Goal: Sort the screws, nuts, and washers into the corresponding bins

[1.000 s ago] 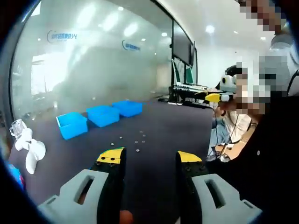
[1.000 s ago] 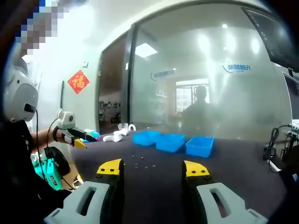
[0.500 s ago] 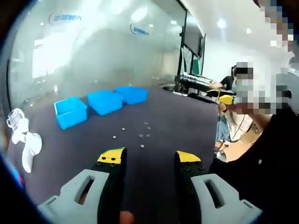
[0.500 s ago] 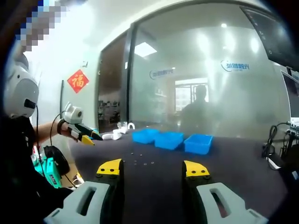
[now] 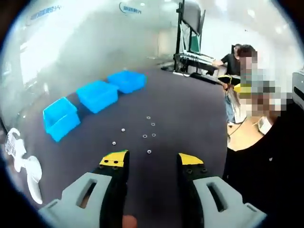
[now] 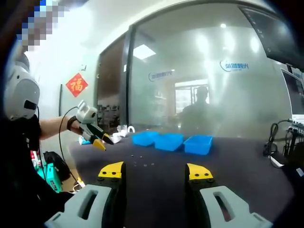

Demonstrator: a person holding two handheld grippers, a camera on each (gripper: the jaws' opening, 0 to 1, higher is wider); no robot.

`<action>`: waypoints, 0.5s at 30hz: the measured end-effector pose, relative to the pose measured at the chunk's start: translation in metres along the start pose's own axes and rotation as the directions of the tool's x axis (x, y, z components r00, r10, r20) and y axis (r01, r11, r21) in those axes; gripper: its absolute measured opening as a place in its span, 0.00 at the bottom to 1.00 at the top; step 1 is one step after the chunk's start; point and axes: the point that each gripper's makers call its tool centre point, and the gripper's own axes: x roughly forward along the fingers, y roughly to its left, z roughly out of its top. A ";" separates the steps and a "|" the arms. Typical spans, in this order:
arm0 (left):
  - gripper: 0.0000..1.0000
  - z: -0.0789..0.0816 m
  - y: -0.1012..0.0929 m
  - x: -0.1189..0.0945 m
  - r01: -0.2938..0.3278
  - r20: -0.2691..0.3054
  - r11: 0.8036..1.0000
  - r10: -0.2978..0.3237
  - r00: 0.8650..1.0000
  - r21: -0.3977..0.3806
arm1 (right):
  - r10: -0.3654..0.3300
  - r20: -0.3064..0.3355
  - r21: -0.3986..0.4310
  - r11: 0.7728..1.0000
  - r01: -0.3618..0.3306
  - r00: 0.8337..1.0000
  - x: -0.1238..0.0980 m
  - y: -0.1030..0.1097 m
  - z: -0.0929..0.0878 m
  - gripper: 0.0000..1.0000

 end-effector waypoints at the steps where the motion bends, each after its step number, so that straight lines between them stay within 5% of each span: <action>1: 0.39 0.001 0.000 0.003 0.007 -0.007 1.000 -0.007 1.000 -0.005 | -0.001 0.001 0.003 1.000 0.001 1.000 -0.001 -0.001 0.000 0.45; 15: 0.37 -0.003 -0.005 0.035 0.041 -0.139 0.999 -0.039 0.989 0.011 | -0.026 0.008 0.025 0.999 0.026 1.000 -0.009 -0.010 -0.004 0.45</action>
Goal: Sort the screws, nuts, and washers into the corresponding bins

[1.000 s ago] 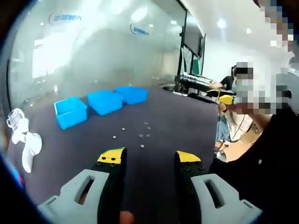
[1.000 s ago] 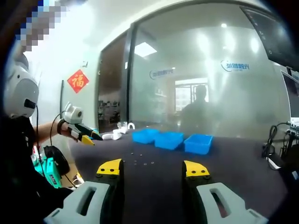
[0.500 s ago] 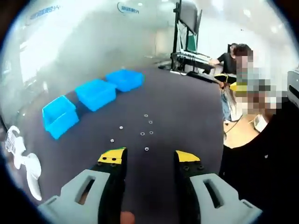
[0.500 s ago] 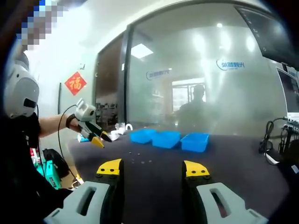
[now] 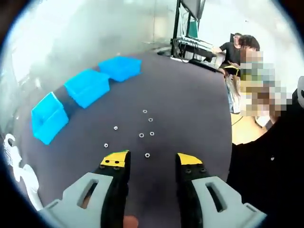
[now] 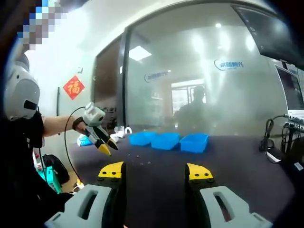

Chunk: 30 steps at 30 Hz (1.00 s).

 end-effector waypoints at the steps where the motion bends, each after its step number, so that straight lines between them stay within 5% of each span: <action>1: 0.37 0.000 -0.007 0.002 -0.001 -0.008 1.000 0.001 1.000 0.003 | -0.002 0.000 0.001 1.000 0.002 1.000 -0.001 -0.001 0.000 0.45; 13: 0.36 -0.005 -0.005 0.008 0.001 -0.059 1.000 -0.001 0.998 -0.004 | -0.016 0.004 0.006 1.000 0.016 1.000 -0.004 -0.006 0.001 0.45; 30: 0.35 -0.011 -0.012 0.004 0.018 -0.053 1.000 -0.018 0.998 -0.002 | -0.009 -0.003 -0.010 1.000 0.009 1.000 0.001 -0.002 0.006 0.45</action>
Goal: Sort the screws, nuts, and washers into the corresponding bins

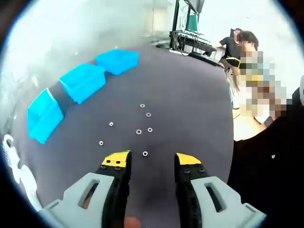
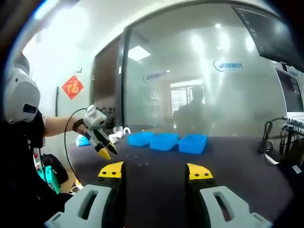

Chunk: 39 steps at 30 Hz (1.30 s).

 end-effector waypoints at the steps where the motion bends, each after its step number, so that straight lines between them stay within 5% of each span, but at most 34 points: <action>1: 0.35 0.000 0.000 -0.001 0.001 0.002 1.000 -0.001 1.000 -0.001 | 0.000 -0.002 -0.003 1.000 0.000 1.000 0.000 0.001 0.000 0.45; 21: 0.35 -0.001 -0.015 0.005 0.013 -0.027 1.000 -0.012 1.000 0.011 | -0.011 0.000 -0.011 1.000 0.011 1.000 -0.004 0.001 0.002 0.45; 39: 0.33 0.001 0.011 0.017 0.035 -0.109 0.999 -0.032 0.994 0.031 | -0.003 0.009 -0.018 1.000 0.003 1.000 -0.005 0.009 0.005 0.45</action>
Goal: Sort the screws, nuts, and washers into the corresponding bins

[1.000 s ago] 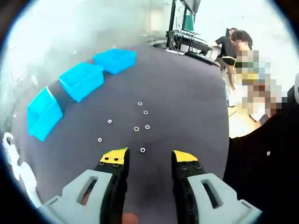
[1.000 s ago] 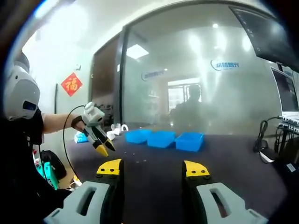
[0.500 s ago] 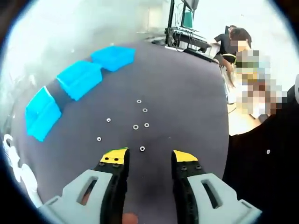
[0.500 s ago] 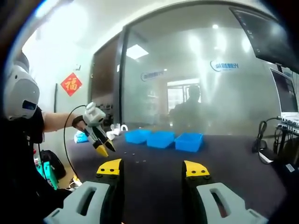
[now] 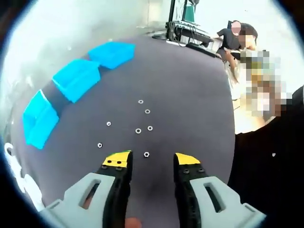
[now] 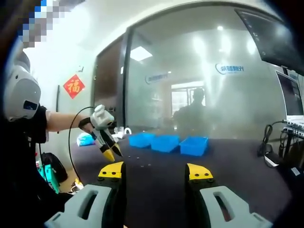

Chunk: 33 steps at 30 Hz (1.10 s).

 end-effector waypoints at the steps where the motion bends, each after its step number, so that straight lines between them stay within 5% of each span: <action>1: 0.33 -0.001 0.001 0.002 0.000 -0.007 1.000 0.000 1.000 -0.002 | 0.000 0.001 -0.001 1.000 0.000 1.000 0.000 0.000 0.001 0.45; 11: 0.28 -0.010 0.014 0.016 -0.013 -0.077 1.000 0.014 0.997 0.017 | -0.010 0.001 -0.004 1.000 0.010 1.000 -0.002 0.002 0.002 0.45; 29: 0.14 -0.012 0.011 0.022 -0.030 -0.080 1.000 0.030 0.996 0.011 | -0.002 0.009 -0.007 1.000 0.002 1.000 0.001 0.003 0.007 0.45; 33: 0.11 -0.013 0.004 0.023 -0.044 -0.084 0.997 0.048 0.995 0.057 | 0.003 0.003 -0.010 1.000 -0.003 1.000 0.003 0.004 0.005 0.45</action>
